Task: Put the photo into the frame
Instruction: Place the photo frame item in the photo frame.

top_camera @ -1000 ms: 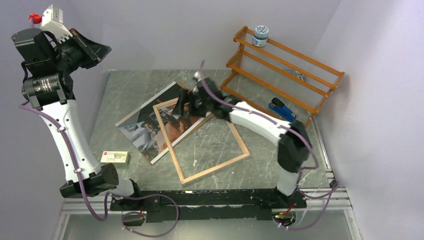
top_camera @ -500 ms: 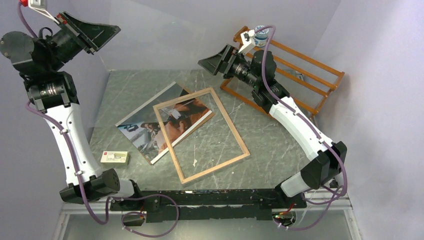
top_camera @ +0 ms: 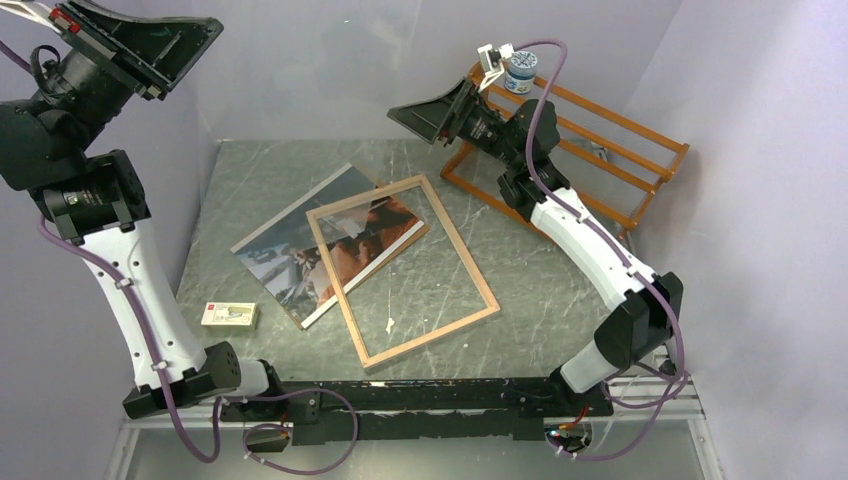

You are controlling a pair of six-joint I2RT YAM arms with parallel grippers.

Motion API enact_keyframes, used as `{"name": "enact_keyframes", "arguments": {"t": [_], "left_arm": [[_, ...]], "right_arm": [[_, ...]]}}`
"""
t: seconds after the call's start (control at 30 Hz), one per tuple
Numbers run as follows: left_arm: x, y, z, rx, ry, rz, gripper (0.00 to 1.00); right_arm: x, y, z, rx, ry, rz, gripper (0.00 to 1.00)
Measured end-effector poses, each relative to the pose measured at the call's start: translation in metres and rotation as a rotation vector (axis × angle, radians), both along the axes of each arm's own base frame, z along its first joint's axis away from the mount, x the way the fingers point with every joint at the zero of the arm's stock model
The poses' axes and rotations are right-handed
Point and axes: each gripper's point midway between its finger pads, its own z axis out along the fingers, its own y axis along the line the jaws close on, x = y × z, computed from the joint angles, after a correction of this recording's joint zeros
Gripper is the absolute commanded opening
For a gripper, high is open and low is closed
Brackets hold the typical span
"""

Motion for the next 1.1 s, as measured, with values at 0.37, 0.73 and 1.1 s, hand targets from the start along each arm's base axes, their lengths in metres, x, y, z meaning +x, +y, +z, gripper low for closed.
{"name": "enact_keyframes", "arguments": {"t": [0.37, 0.73, 1.1], "left_arm": [[0.003, 0.008, 0.017, -0.143, 0.032, 0.003, 0.03], [0.034, 0.025, -0.004, -0.216, 0.139, 0.052, 0.03], [0.054, 0.036, -0.021, -0.268, 0.202, 0.089, 0.03]], "right_arm": [[-0.007, 0.019, -0.003, 0.096, 0.043, 0.156, 0.78], [-0.053, -0.001, 0.001, 0.262, -0.011, 0.314, 0.49], [-0.071, -0.007, 0.015, 0.290, -0.042, 0.389, 0.21]]}}
